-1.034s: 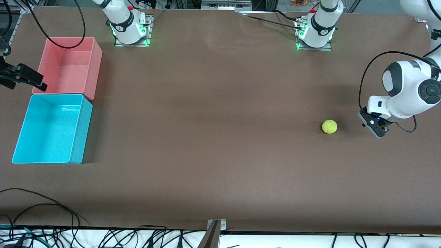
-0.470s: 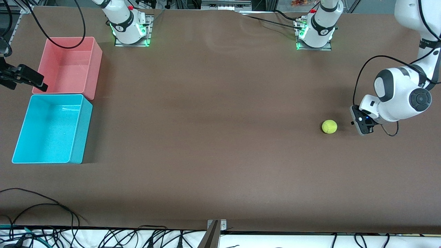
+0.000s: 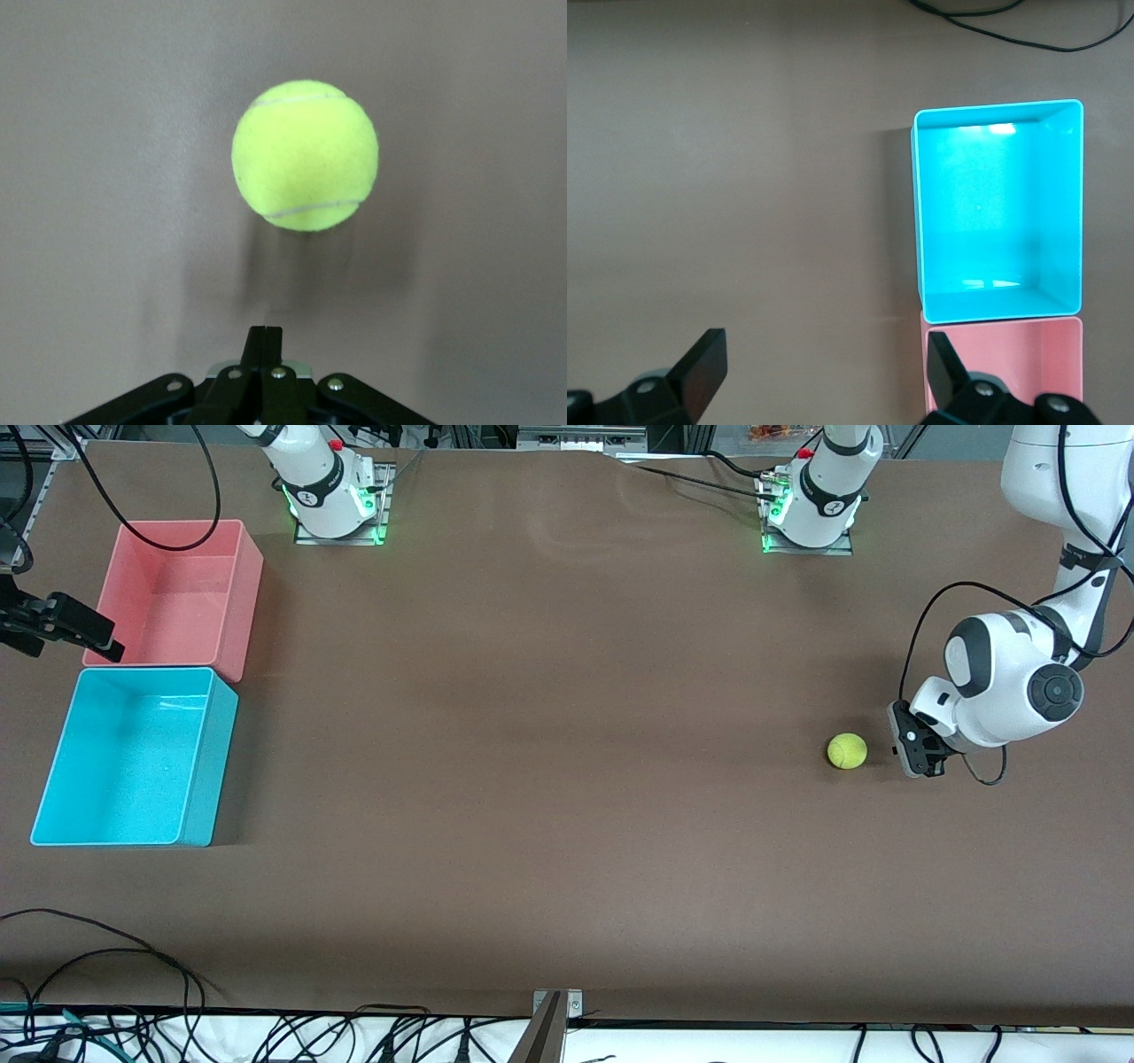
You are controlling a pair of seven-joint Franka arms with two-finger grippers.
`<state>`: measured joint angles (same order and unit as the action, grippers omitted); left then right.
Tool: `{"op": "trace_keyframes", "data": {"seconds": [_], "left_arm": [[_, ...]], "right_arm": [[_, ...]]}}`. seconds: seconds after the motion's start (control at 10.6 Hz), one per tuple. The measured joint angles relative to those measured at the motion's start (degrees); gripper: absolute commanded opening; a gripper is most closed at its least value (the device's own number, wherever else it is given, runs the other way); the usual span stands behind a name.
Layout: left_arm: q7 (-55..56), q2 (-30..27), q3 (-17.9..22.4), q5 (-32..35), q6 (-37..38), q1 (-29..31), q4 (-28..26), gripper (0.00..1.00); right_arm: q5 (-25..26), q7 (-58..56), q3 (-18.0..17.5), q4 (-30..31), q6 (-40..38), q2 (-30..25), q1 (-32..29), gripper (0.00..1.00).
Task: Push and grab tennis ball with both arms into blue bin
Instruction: 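Push the tennis ball with the left gripper toward the bins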
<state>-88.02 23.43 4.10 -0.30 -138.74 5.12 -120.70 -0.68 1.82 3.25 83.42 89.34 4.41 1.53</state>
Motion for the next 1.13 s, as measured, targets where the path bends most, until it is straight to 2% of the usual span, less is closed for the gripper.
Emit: {"op": "trace_keyframes", "data": {"seconds": [1.13], "left_arm": [[0.0, 3.0, -0.9, -1.4, -4.0, -0.9, 0.2, 0.0]], "right_arm": [[0.0, 0.0, 0.0, 0.0, 0.0, 0.1, -0.1, 1.0]]}}
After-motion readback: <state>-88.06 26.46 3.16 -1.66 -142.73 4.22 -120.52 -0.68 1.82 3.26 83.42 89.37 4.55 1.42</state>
